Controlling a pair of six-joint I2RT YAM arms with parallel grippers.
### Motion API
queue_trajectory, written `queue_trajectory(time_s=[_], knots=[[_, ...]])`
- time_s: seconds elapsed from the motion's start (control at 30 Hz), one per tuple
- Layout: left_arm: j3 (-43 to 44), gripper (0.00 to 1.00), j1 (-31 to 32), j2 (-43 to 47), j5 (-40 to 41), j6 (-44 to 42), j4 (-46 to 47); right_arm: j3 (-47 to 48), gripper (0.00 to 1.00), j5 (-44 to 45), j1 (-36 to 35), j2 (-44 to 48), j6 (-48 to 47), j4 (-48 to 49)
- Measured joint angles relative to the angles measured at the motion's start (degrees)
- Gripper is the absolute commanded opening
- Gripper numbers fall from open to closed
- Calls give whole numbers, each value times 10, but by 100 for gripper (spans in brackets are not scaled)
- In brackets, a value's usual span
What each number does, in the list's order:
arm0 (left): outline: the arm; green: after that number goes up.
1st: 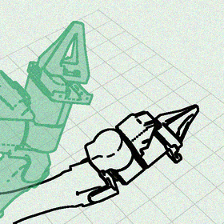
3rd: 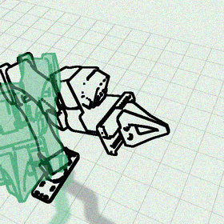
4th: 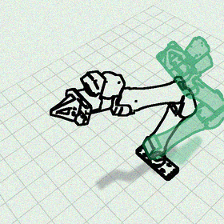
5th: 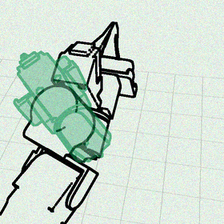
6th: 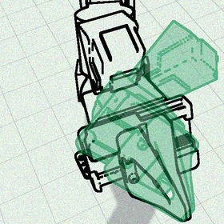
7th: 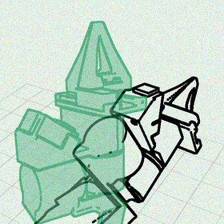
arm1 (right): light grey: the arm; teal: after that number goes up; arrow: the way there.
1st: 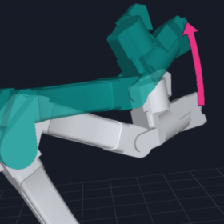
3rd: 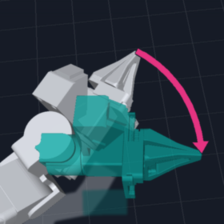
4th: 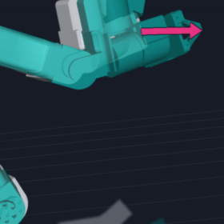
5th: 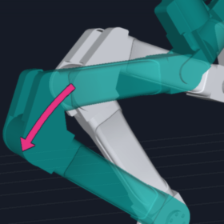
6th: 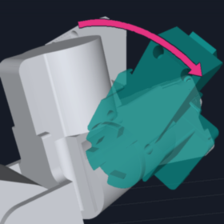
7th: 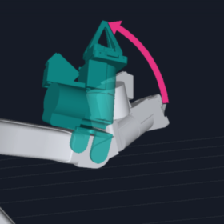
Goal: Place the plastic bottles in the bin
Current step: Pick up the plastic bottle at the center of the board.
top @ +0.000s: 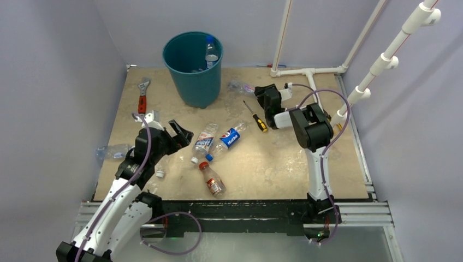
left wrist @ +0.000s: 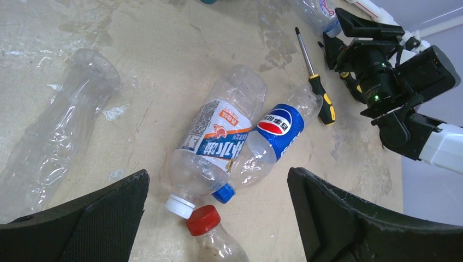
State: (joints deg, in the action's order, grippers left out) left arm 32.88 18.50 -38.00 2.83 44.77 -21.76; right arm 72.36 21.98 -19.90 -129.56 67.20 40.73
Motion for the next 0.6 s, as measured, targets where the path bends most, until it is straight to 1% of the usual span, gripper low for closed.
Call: queue_trajectory(time_s=[0.1, 0.3, 0.5, 0.6], knots=[[0, 97, 0, -3, 0, 0, 0, -27, 22, -6, 0, 13, -7, 19], [0, 97, 0, -1, 0, 0, 0, -73, 20, -16, 0, 64, -20, 22], [0, 97, 0, 17, 0, 1, -3, -107, 19, -20, 0, 146, -35, 45], [0, 97, 0, 28, 1, 1, -3, -141, 19, -21, 0, 190, -45, 65]])
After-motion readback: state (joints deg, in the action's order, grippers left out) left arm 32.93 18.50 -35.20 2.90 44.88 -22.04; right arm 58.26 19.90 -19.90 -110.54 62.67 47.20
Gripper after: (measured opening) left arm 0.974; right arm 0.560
